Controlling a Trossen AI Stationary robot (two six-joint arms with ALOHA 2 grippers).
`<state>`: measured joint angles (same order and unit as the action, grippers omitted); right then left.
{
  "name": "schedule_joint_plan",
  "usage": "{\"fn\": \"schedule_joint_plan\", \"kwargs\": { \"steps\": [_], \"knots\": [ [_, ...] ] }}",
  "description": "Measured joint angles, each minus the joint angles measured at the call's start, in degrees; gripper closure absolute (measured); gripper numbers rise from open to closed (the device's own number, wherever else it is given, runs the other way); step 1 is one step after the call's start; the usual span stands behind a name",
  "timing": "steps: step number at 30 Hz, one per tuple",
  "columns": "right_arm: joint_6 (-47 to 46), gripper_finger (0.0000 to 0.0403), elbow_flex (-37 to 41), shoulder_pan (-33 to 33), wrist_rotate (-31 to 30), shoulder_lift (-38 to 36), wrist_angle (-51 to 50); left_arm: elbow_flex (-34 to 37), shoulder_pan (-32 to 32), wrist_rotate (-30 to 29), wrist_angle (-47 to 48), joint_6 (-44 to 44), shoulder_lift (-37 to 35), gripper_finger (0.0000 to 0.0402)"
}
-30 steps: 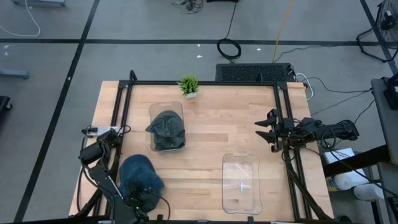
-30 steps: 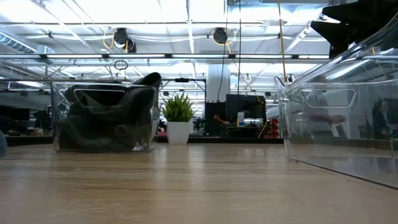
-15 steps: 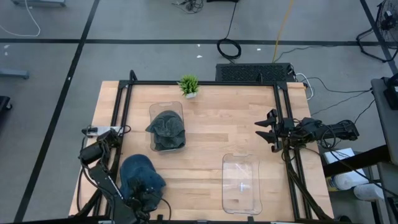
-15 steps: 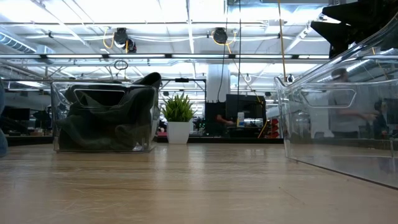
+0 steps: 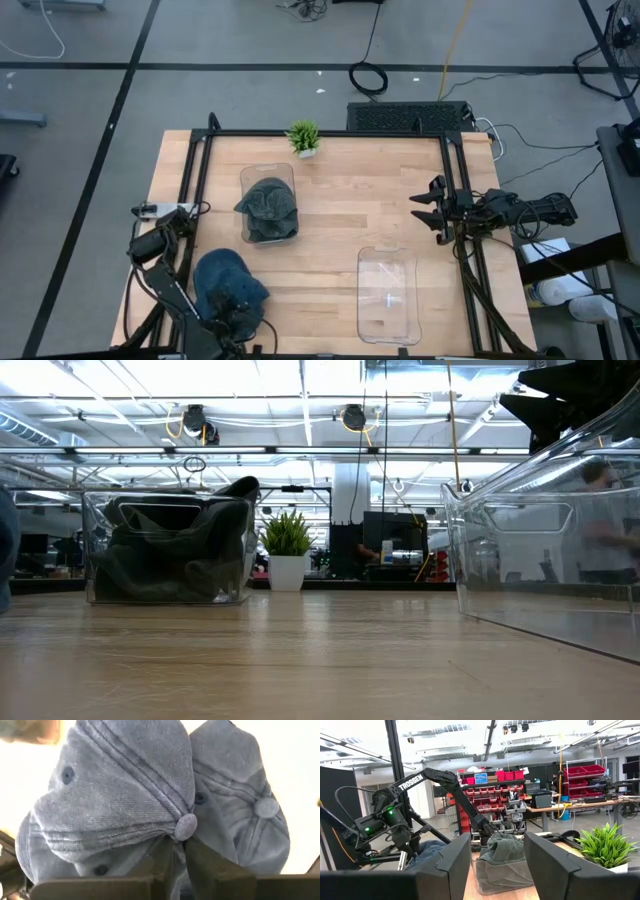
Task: Pick & Place hat
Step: Put the blue cap into the bottom transparent bin
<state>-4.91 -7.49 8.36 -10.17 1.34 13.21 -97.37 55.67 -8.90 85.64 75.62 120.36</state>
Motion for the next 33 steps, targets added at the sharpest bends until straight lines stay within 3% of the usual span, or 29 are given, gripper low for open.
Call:
{"fn": "schedule_joint_plan", "kwargs": {
  "steps": [4, 8, 15, 20, 24, 29, 33],
  "knots": [
    [-0.02, 0.0232, 0.00, -0.02, 0.00, 0.00, 0.02, -4.13, -0.78, 1.85, 3.22, 0.16, -1.12, 0.0315],
    [-0.02, 0.0232, 0.00, 0.00, 0.00, 0.00, 0.05, -8.25, -1.81, -1.40, 3.85, -1.26, -3.43, 0.0261],
    [-0.66, 0.0232, 0.00, -0.02, 1.18, 0.04, -0.11, -5.67, -3.75, -4.09, 4.29, -2.59, -8.81, 0.0189],
    [-0.67, 0.0232, 0.00, 0.00, 3.11, 0.08, -0.15, 2.03, -6.47, 1.57, 4.49, -1.85, -11.78, 0.0183],
    [-0.52, 0.0232, 0.00, 0.00, 2.96, 0.09, -0.13, 6.68, -7.69, 1.82, 3.59, -2.79, -12.85, 0.0192],
    [-0.48, 0.0232, 0.00, 0.00, 2.93, 0.07, -0.08, 10.35, -8.26, 7.25, -0.58, -7.96, -12.83, 0.0206],
    [-0.48, 0.0232, 0.00, 0.00, 2.95, 0.07, -0.07, 13.12, -8.52, 7.82, -5.78, -9.43, -12.85, 0.0215]
  ]
}}
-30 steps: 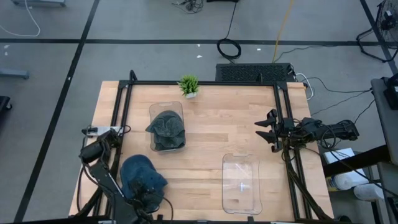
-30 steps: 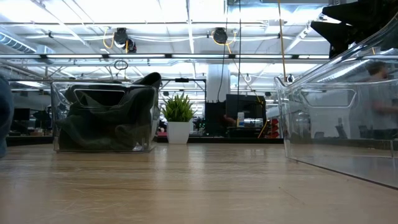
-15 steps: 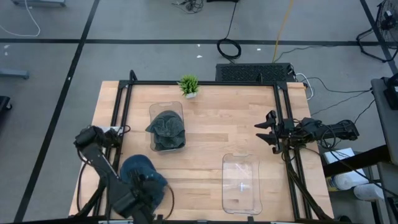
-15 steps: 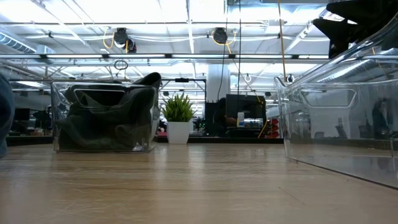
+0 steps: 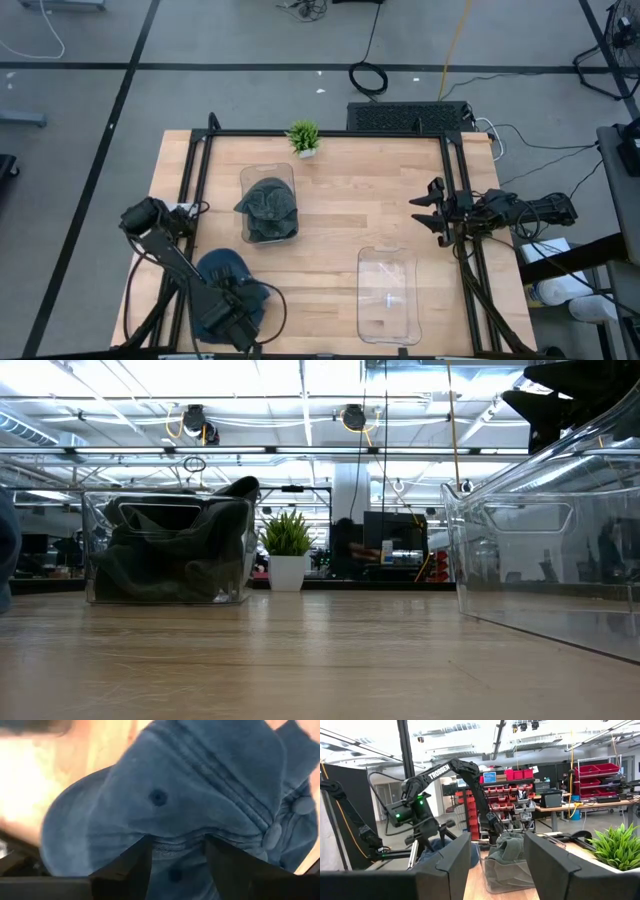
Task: Pick & Place hat
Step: Put the blue cap into the bottom transparent bin
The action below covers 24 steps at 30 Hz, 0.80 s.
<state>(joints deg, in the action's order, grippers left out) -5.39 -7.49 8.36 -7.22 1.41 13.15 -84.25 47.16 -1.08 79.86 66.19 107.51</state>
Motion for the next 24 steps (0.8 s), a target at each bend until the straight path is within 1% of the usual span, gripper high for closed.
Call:
{"fn": "schedule_joint_plan", "kwargs": {
  "steps": [5, 8, 11, 15, 16, 20, 24],
  "knots": [
    [0.01, 0.0232, 0.00, 0.00, 0.00, 0.02, 0.00, 2.57, -0.25, -0.03, -2.43, -0.36, 0.01, 0.0228],
    [0.01, 0.0232, 0.00, 0.00, 0.00, 0.01, 0.00, 3.73, -0.28, -0.33, -2.50, 0.00, 0.00, 0.0247],
    [0.02, 0.0232, 0.00, 0.00, 0.00, 0.02, 0.00, 5.04, -0.26, -0.46, -3.54, -1.37, 0.00, 0.0289],
    [0.04, 0.0232, 0.00, 0.00, -0.07, 0.01, -0.01, 5.37, -0.37, -0.34, -3.64, -3.21, 0.00, 0.0376],
    [0.02, 0.0232, 0.00, 0.00, -0.09, 0.02, -0.02, 5.24, -0.53, 0.05, -3.47, -3.32, 0.00, 0.0386],
    [0.04, 0.0232, 0.00, 0.00, -0.11, 0.02, 0.00, 2.96, -0.76, 1.40, -0.46, -3.29, -0.14, 0.0392],
    [0.04, 0.0232, 0.00, 0.00, -0.13, 0.02, 0.02, -3.06, -0.94, 1.36, 6.22, -3.24, -0.22, 0.0396]
  ]
}}
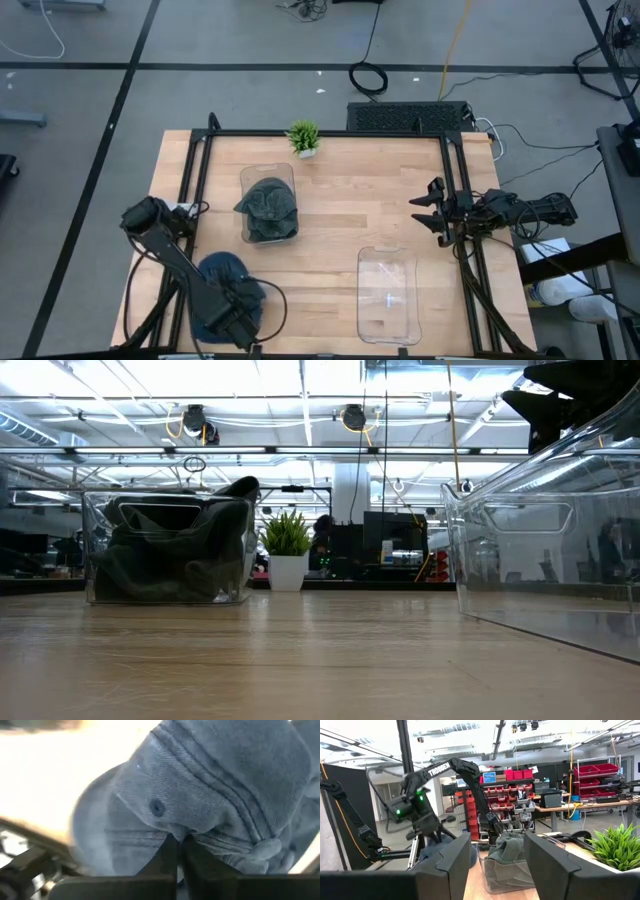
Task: Pick & Place hat
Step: Put the blue cap into the bottom transparent bin
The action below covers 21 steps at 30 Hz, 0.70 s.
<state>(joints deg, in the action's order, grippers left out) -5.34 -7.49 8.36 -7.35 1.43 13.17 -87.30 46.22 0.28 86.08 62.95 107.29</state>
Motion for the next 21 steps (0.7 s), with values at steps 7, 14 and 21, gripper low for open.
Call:
{"fn": "schedule_joint_plan", "kwargs": {
  "steps": [7, 14, 21],
  "knots": [
    [0.00, 0.0232, 0.00, 0.00, -0.01, -0.01, -0.01, -11.54, -1.54, -1.73, 3.64, -0.43, -0.12, 0.0397],
    [0.00, 0.0232, 0.00, 0.00, 0.04, 0.00, -0.11, -13.94, -3.10, -3.26, 3.92, -1.13, -0.25, 0.0398],
    [0.00, 0.0232, 0.00, 0.00, 0.09, 0.00, -0.11, -13.82, -3.31, -4.94, 3.75, 2.07, 0.36, 0.0326]
  ]
}}
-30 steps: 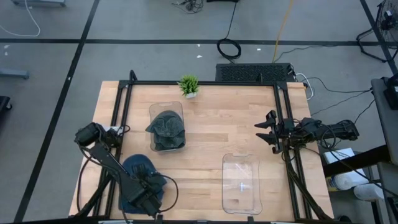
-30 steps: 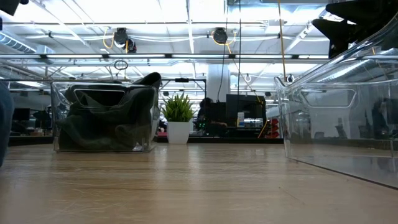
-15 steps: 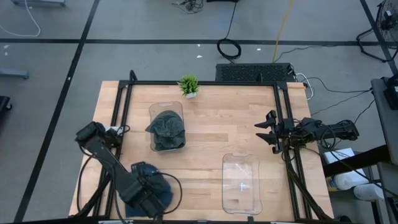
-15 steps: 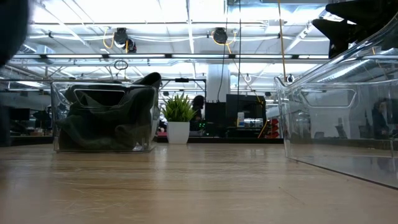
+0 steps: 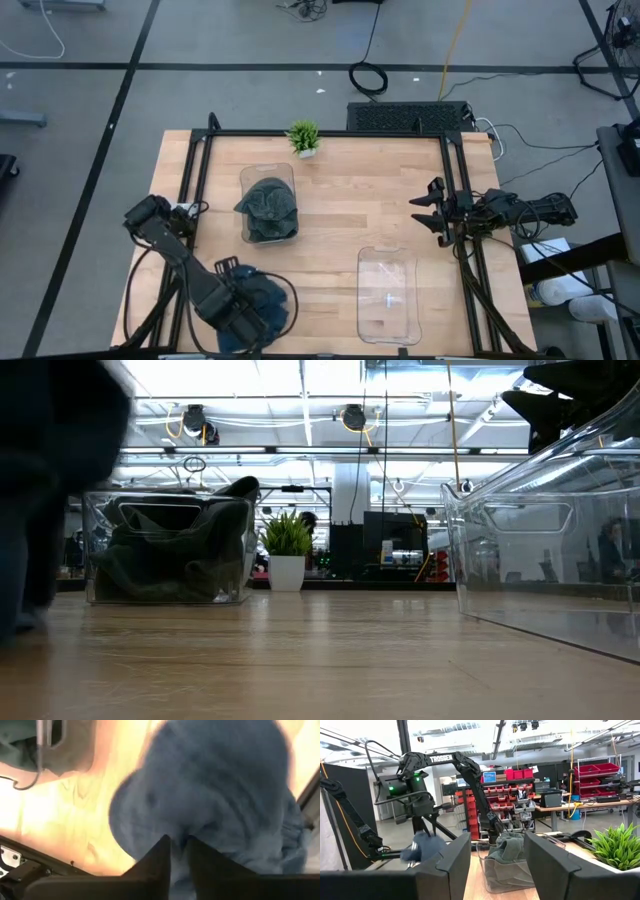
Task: Pick & Place hat
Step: Put the blue cap into the bottom transparent bin
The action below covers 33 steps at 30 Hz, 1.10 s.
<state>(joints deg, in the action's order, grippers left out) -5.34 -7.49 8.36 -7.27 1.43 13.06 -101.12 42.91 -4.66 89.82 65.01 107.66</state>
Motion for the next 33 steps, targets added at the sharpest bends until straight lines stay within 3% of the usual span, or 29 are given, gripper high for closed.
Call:
{"fn": "schedule_joint_plan", "kwargs": {
  "steps": [7, 13, 20, 27, 33],
  "knots": [
    [0.00, 0.0232, 0.00, 0.00, 0.04, 0.00, -0.04, 0.00, 0.34, -0.38, -0.40, 1.67, -0.02, 0.0213],
    [0.00, 0.0232, 0.00, 0.00, 0.04, 0.00, -0.04, 0.00, 1.10, 0.46, -7.50, 2.20, -0.02, 0.0164],
    [-0.61, 0.0232, 0.00, 0.00, 0.07, -0.01, -0.14, 0.00, 2.68, 7.74, -10.16, 10.23, -0.02, 0.0168],
    [-0.69, 0.0232, 0.00, 0.00, 0.07, 0.00, -0.15, 0.00, 3.54, 12.92, -6.37, 35.60, -0.02, 0.0187],
    [-1.07, 0.0232, 0.00, -0.02, 0.09, 0.00, -0.15, 0.86, 3.85, 11.46, -6.18, 41.23, -0.02, 0.0186]
  ]
}}
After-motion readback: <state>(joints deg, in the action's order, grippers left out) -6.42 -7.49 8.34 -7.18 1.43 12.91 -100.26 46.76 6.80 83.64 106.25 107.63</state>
